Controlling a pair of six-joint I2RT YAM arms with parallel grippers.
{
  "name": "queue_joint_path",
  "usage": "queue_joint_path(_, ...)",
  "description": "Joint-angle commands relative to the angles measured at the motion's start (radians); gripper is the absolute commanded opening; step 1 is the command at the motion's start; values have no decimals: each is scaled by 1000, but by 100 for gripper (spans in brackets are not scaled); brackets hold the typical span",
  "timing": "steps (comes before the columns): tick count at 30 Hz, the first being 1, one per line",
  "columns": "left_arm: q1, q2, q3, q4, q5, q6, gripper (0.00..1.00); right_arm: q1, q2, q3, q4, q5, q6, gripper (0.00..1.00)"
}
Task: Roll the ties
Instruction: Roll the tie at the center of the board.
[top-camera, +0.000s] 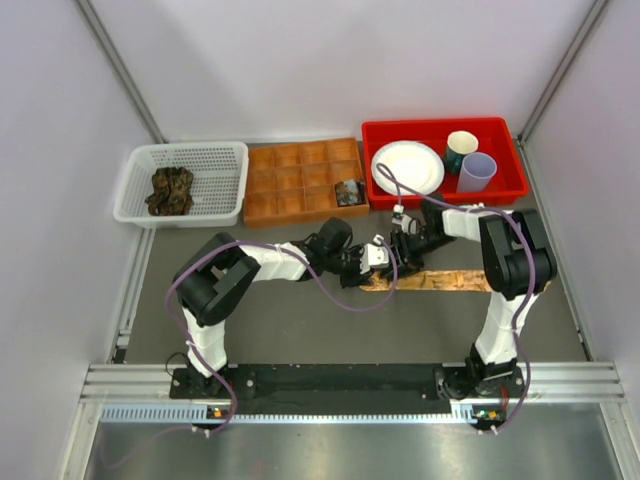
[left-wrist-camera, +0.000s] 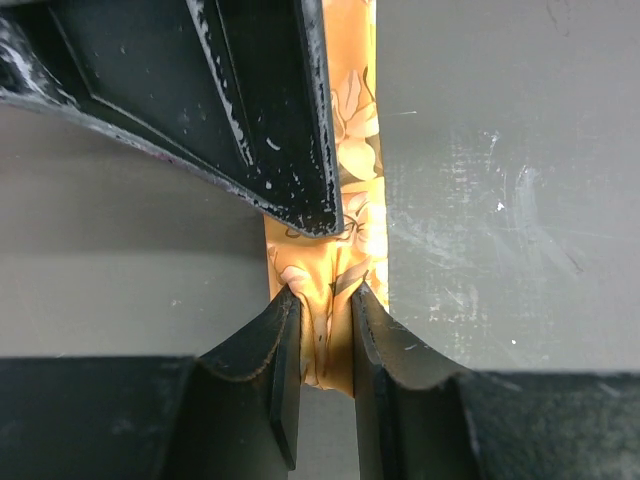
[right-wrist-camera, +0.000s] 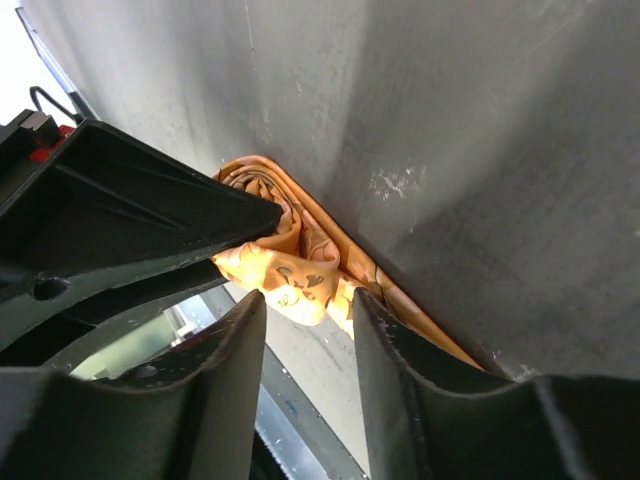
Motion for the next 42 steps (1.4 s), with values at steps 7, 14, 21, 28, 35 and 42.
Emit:
queue_joint_path(7,-5,84,-52,-122,-67,34,0,40,3,5,51,-71,25,34)
queue_joint_path(14,-5,81,-63,-114,-63,23,0,44,5,-4,36,-51,5,12)
queue_joint_path(21,4,57,-98,-12,-6,-67,40,44,80,5,16,75,-61,0)
queue_joint_path(28,88,-3,-273,437,128,-322,73,44,115,4,31,141,-57,0)
queue_joint_path(35,125,64,-320,741,215,-466,70,44,147,34,-7,193,-60,0)
queue_joint_path(42,118,173,-308,915,250,-471,66,44,184,71,-33,208,-57,0)
